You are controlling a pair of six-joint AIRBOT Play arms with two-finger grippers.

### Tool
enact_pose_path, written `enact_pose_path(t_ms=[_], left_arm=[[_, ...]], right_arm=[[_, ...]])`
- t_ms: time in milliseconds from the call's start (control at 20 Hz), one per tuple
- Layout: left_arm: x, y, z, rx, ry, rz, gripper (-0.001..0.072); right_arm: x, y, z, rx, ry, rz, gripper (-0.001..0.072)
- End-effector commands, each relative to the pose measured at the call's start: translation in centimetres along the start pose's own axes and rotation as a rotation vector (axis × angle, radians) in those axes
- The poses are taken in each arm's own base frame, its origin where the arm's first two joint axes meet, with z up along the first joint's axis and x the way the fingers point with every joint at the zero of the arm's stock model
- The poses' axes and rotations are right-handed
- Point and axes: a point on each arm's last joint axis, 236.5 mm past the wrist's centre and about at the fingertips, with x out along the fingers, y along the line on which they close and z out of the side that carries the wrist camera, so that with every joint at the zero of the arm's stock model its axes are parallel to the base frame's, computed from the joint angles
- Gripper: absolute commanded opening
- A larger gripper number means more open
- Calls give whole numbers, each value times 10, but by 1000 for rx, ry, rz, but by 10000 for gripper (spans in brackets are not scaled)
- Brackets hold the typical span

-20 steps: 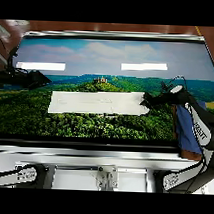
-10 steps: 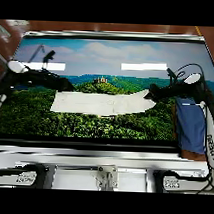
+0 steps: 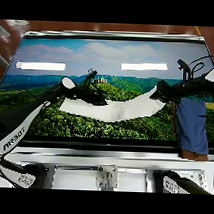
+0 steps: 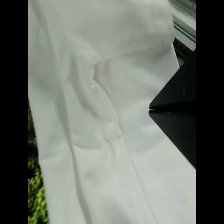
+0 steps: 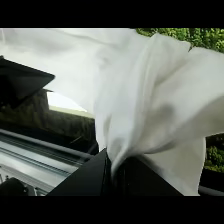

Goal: Fold the shirts.

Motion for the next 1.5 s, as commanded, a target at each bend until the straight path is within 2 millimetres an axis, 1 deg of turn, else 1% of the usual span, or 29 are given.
enact_pose_path(t_ms=[0,150,200,300,350,450,550,600,650,700,750,800,850,900,950,1000,1100,1150,1200,1300,1350,1450], left_arm=[[35,-6,-23,-32,62,-17,47],[53,-5,-39,-114,108,-15,47],[59,-10,-43,-134,117,-31,47],[73,-29,-48,-204,123,-101,47],[80,-39,-48,-247,117,-139,47],[89,-53,-43,-301,88,-187,48],[87,-59,-37,-293,67,-219,47],[82,-54,-33,-280,57,-204,44],[73,-40,-26,-256,38,-161,42],[58,-19,-16,-260,10,-100,42],[39,-2,-5,-253,-18,-54,42],[11,14,10,-225,-58,-12,42],[-19,26,25,-204,-103,20,43],[-56,35,43,-189,-171,46,42],[-94,38,62,-183,-252,59,43],[-138,40,80,-181,-347,69,43],[-222,39,102,-163,-520,100,44],[-264,36,107,-150,-604,120,44],[-299,32,108,-138,-673,139,44],[-358,21,99,-109,-774,176,44],[-380,16,92,-91,-804,194,45],[-411,9,77,-71,-841,234,45]], right_arm=[[-23,12,-9,-17,-46,-14,70],[-35,17,-12,-13,-81,-24,70],[-37,19,-13,-14,-87,-23,70],[-41,22,-16,-13,-92,-21,70],[-43,23,-18,-16,-91,-21,70],[-46,25,-24,-14,-81,-21,70],[-48,26,-29,-19,-71,-25,70],[-48,26,-30,-18,-66,-25,70],[-48,26,-29,-8,-69,-23,70],[-48,28,-29,5,-71,-13,70],[-46,34,-30,-5,-68,-2,70],[-41,40,-30,-29,-68,-1,70],[-34,48,-29,-60,-72,-4,69],[-23,56,-28,-95,-74,-10,69],[-8,66,-24,-129,-78,-11,69],[9,79,-20,-159,-84,8,69],[46,106,-12,-198,-97,54,69],[68,121,-9,-208,-105,82,69],[90,136,-7,-209,-111,114,69],[136,160,-10,-179,-101,179,69],[156,170,-13,-165,-94,209,69],[193,184,-21,-137,-80,256,69]])
